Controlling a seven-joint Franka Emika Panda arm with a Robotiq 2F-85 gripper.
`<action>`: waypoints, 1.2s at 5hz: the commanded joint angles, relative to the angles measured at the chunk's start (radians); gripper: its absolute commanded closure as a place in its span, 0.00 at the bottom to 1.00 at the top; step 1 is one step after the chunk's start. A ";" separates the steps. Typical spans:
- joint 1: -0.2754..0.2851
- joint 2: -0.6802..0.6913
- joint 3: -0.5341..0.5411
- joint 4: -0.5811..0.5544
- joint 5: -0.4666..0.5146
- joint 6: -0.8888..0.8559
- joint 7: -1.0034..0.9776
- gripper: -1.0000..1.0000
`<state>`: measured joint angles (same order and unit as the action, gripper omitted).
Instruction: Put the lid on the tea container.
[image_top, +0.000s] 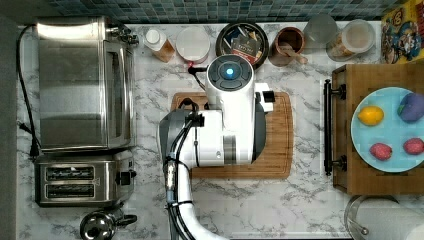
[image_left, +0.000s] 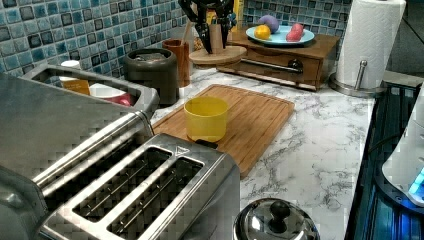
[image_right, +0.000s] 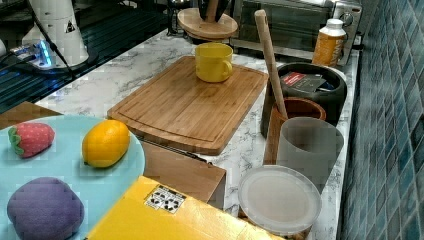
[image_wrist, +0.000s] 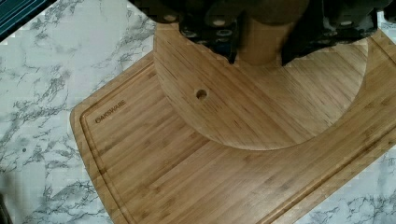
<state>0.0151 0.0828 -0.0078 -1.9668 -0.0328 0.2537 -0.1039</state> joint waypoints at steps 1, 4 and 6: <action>-0.008 -0.040 0.002 -0.017 0.030 0.056 -0.023 1.00; -0.014 -0.142 -0.020 -0.065 0.087 0.351 0.008 1.00; -0.007 -0.124 -0.011 0.033 0.004 0.409 0.062 1.00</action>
<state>0.0054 0.0849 -0.0209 -2.0918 0.0083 0.6089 -0.1035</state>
